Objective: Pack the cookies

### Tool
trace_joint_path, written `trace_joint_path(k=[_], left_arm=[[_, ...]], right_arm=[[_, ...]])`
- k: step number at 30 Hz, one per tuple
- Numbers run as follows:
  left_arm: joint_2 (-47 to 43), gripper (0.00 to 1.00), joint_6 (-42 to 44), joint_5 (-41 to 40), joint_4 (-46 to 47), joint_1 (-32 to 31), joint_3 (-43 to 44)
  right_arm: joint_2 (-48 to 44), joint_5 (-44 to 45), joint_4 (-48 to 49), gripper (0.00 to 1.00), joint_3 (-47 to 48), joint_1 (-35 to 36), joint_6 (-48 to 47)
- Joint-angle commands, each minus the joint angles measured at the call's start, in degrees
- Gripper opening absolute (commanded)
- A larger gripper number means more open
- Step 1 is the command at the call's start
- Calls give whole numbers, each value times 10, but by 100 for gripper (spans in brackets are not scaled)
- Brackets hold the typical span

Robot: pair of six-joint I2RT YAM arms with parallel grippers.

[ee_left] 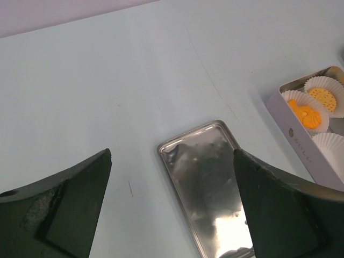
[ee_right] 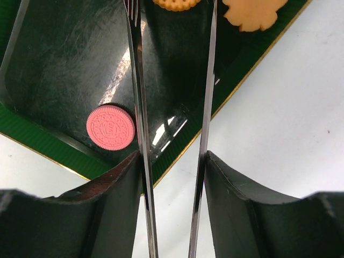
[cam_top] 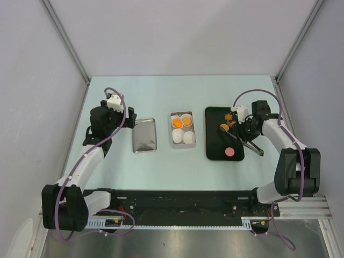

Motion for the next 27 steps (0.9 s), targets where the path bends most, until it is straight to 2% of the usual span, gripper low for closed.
trace_joint_path(k=[1, 7, 16, 27], left_arm=[[-4, 100, 9, 2, 23, -4, -4], [-2, 100, 8, 2, 24, -4, -4], [-5, 100, 8, 2, 24, -3, -4], [-7, 100, 7, 5, 22, -4, -1]], right_arm=[[5, 6, 16, 51, 25, 11, 9], [4, 9, 14, 47, 25, 10, 9], [-9, 7, 17, 29, 25, 11, 15], [-124, -37, 38, 23, 40, 38, 54]])
